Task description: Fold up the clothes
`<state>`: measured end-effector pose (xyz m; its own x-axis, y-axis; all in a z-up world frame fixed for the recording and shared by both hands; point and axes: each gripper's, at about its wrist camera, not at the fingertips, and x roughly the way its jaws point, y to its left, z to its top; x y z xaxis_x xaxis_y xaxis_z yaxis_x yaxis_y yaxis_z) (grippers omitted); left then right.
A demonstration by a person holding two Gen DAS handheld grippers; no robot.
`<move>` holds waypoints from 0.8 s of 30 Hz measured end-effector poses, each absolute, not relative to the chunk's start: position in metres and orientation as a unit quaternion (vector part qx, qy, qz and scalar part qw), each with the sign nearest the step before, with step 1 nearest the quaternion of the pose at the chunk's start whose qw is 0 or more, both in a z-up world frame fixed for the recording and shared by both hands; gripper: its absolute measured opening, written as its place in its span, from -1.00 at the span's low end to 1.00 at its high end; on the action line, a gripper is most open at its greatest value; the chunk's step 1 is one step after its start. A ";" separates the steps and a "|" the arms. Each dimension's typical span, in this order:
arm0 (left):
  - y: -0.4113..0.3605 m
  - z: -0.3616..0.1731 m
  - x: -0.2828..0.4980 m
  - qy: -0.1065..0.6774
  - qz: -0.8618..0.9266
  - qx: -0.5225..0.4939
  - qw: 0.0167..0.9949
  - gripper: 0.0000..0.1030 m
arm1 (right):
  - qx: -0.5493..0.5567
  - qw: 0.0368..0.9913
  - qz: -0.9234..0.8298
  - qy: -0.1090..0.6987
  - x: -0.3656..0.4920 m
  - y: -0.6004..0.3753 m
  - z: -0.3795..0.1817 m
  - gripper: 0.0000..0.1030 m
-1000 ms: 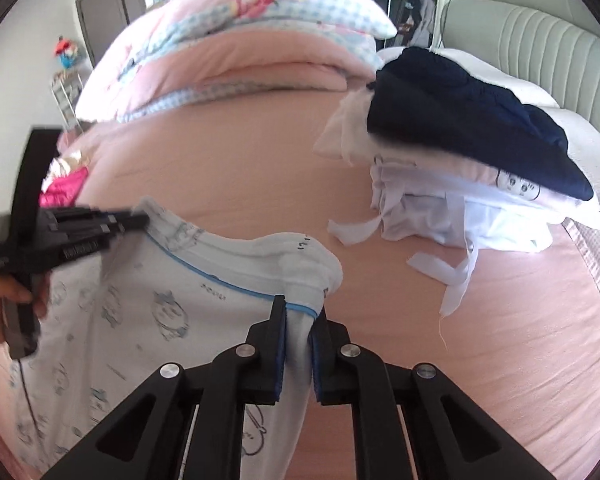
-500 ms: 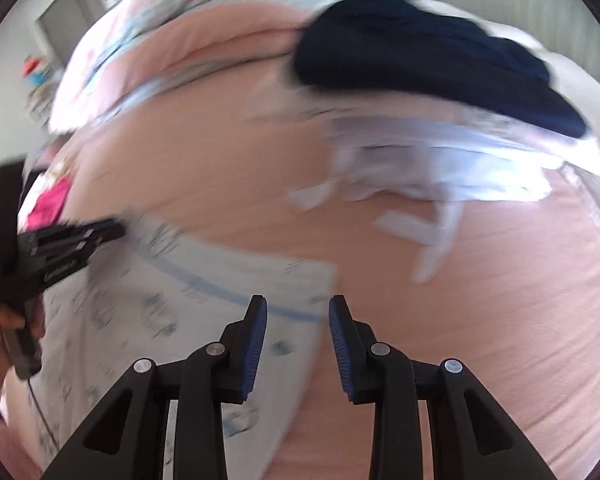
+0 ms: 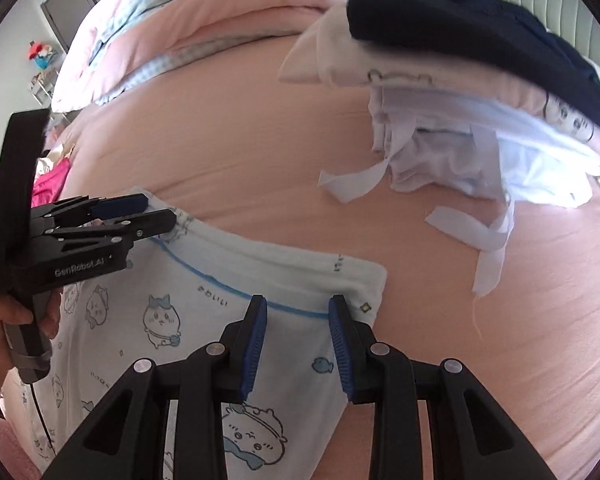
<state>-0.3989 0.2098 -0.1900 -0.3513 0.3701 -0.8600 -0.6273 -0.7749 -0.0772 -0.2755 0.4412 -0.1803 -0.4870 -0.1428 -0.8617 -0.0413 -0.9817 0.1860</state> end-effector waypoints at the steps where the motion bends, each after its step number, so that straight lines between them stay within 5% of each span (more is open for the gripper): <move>1: 0.204 -0.180 -0.385 0.140 0.811 -0.468 0.320 -0.02 | 0.504 0.034 -0.859 -0.083 -0.271 0.436 -0.175 -0.39; 9: 0.176 -0.195 -0.269 0.208 0.768 -0.507 0.330 -0.02 | 0.539 0.102 -0.835 -0.050 -0.203 0.370 -0.178 -0.39; 20: 0.105 -0.197 -0.207 0.212 0.783 -0.515 0.278 0.12 | 0.553 0.034 -0.830 0.066 -0.143 0.378 -0.185 -0.37; 24: 0.107 -0.187 -0.186 0.188 0.794 -0.500 0.291 0.12 | 0.549 0.055 -0.834 0.000 -0.132 0.387 -0.168 -0.37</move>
